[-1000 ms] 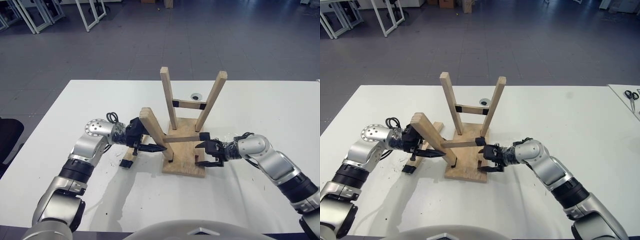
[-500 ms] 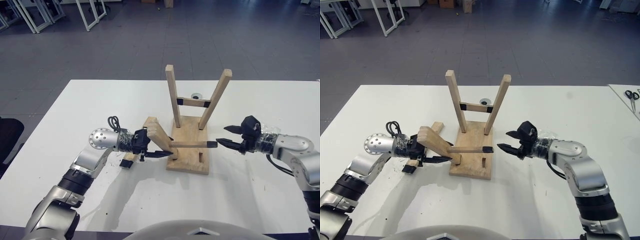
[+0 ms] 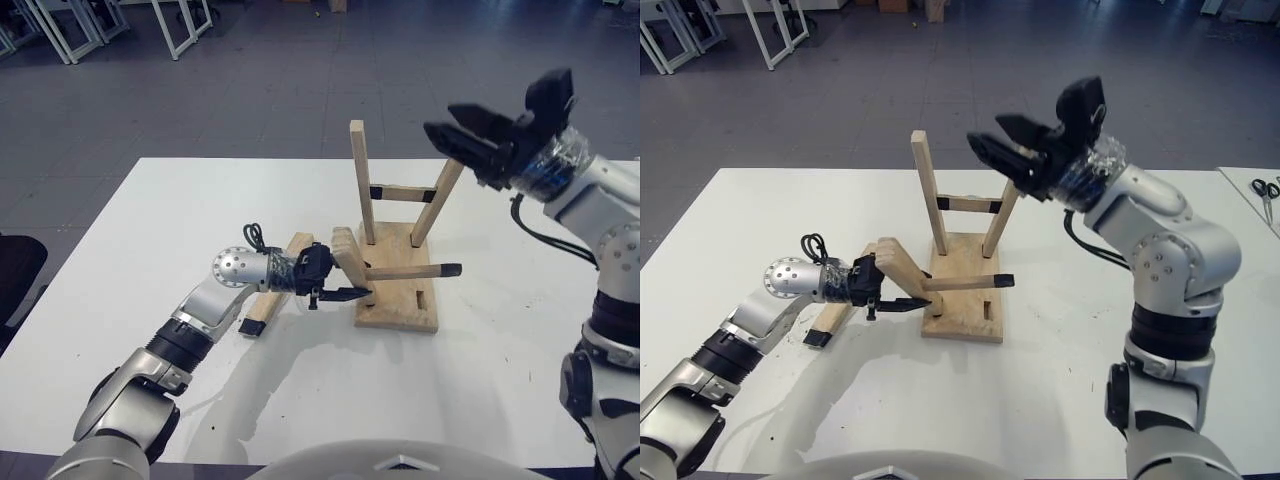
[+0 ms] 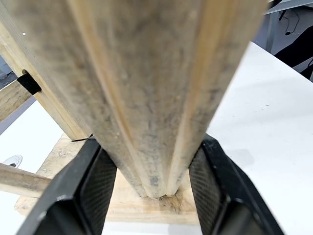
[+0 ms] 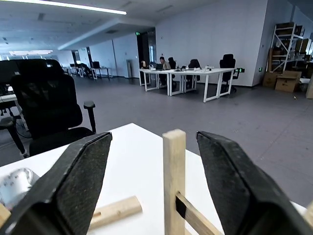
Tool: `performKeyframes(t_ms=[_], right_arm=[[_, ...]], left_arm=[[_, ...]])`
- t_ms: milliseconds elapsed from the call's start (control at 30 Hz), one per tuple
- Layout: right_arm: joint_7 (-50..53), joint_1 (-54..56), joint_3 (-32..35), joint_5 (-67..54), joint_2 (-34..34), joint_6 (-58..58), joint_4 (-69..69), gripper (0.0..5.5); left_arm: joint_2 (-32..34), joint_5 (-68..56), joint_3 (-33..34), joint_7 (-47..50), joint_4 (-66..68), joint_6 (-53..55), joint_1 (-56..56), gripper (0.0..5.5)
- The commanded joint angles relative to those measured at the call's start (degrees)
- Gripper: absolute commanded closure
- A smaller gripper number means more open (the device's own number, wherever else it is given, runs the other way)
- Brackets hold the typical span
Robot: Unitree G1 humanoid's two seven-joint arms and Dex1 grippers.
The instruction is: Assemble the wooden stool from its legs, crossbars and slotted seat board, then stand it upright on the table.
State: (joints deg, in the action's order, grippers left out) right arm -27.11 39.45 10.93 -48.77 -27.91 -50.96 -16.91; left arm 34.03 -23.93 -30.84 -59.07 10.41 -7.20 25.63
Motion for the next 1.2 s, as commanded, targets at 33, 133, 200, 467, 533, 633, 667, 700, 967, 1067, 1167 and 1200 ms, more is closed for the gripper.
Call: performKeyframes(t_ms=[33, 133, 200, 467, 533, 633, 667, 700, 967, 1067, 1167, 1200], right_arm=[[7.4, 13.2, 1.0, -12.1, 5.3, -5.9, -4.4, 2.33], [9.5, 11.5, 0.2, -14.2, 5.1, -7.4, -6.0, 2.33], [11.2, 10.2, 0.4, -15.1, 4.5, -7.9, -6.8, 2.33], [13.5, 7.6, 0.0, -15.4, 3.8, -7.6, -6.3, 2.33], [13.7, 7.3, -0.2, -15.4, 3.8, -7.7, -6.1, 2.33], [13.3, 5.9, -0.9, -15.1, 3.1, -7.9, -6.6, 2.33], [12.8, 5.3, -1.6, -14.3, 2.5, -7.8, -6.9, 2.33], [12.1, 4.7, -2.8, -12.9, 2.0, -7.3, -7.3, 2.33], [3.7, 9.9, -9.7, -9.1, 6.9, -0.6, -6.3, 2.33], [1.1, 14.6, -10.1, -9.2, 10.2, 2.1, -2.7, 2.33], [-1.6, 16.8, -11.2, -7.4, 10.2, 2.6, 0.5, 2.33], [-2.4, 16.6, -12.1, -6.2, 9.8, 2.4, 1.9, 2.33]], left_arm=[[-0.6, 19.1, -12.5, 6.3, 10.1, 18.7, -7.1, 3.46], [1.2, 13.6, -7.7, 9.0, 2.1, 20.0, -7.6, 3.46], [2.2, 12.4, -5.4, 10.5, -1.8, 21.1, -6.9, 3.46], [-1.0, 14.7, -2.7, 16.2, -3.2, 22.0, -4.4, 3.46], [-2.1, 13.3, -1.0, 16.8, -4.7, 19.8, -5.0, 2.99], [-4.2, 11.4, 3.3, 16.3, -8.6, 19.6, -6.5, 2.48], [-4.4, 10.5, 4.9, 16.0, -10.4, 20.1, -7.1, 2.30], [-3.7, 9.5, 6.4, 15.4, -12.9, 21.0, -8.2, 2.19], [2.0, 0.5, 26.3, 19.3, -24.7, 31.6, -20.0, 2.02], [0.7, 3.5, 32.8, 26.7, -17.9, 30.3, -16.3, 2.02], [-1.6, 7.1, 35.7, 33.8, -11.4, 28.6, -11.8, 2.02], [-2.2, 7.8, 35.6, 34.5, -10.5, 28.3, -11.5, 2.02]])
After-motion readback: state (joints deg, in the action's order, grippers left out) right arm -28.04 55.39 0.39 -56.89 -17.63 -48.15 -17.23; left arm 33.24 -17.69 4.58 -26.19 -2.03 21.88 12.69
